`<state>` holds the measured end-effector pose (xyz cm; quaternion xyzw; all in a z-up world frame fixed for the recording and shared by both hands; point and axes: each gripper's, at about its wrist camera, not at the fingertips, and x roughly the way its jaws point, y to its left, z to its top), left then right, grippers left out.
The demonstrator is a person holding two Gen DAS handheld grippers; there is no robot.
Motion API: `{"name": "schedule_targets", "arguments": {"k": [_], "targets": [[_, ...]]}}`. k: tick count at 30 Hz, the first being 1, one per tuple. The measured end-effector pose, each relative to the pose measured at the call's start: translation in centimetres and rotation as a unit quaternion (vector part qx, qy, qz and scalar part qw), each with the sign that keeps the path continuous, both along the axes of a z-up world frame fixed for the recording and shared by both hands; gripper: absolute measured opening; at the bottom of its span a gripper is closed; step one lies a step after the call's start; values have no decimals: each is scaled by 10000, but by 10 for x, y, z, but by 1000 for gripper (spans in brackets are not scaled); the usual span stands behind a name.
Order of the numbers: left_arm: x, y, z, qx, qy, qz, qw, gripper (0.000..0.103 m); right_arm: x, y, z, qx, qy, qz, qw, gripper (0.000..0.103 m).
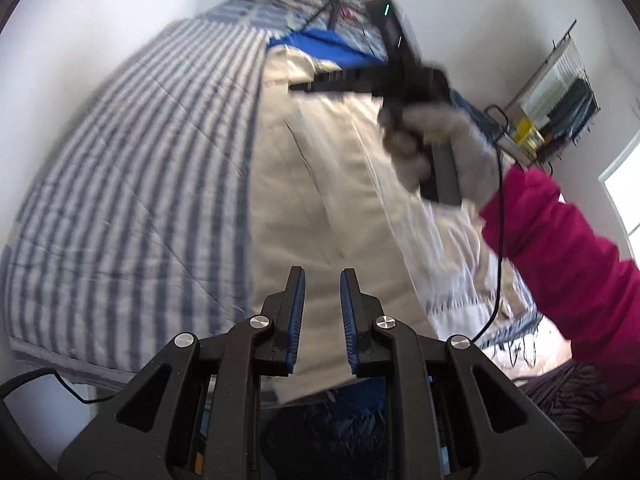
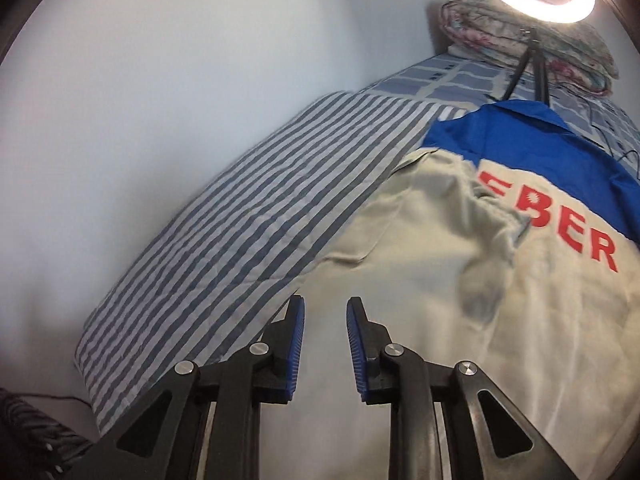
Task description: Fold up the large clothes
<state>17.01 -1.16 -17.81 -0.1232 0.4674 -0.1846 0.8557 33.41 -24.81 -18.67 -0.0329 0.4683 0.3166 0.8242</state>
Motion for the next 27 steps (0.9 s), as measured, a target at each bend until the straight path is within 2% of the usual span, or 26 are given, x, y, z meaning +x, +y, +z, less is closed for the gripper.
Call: {"name": "schedule_targets", "arguments": {"k": [4, 6, 9, 14, 17, 23, 27], "targets": [[-2, 20, 13, 64, -217, 258, 9994, 16, -5, 16, -39, -447, 238, -89, 9987, 19], [-3, 28, 18, 96, -298, 334, 9990, 16, -14, 19, -36, -496, 75, -154, 9986, 19], [-7, 30, 26, 105, -421, 387, 9983, 16, -27, 9, -20, -227, 264, -215, 9992, 20], [-11, 38, 32, 45, -530, 511, 9973, 16, -103, -13, 20, 207, 150, 149, 9996, 20], [-14, 40, 34, -29, -552, 537, 9970, 16, -152, -23, 28, 305, 262, 359, 9985, 20], [-23, 39, 31, 20, -393, 468, 9981, 16, -241, -15, 13, 228, 509, 906, 9943, 20], [-21, 38, 26, 8, -243, 525, 9983, 16, -278, 2, -9, -2, 597, 1206, 9909, 20]]}}
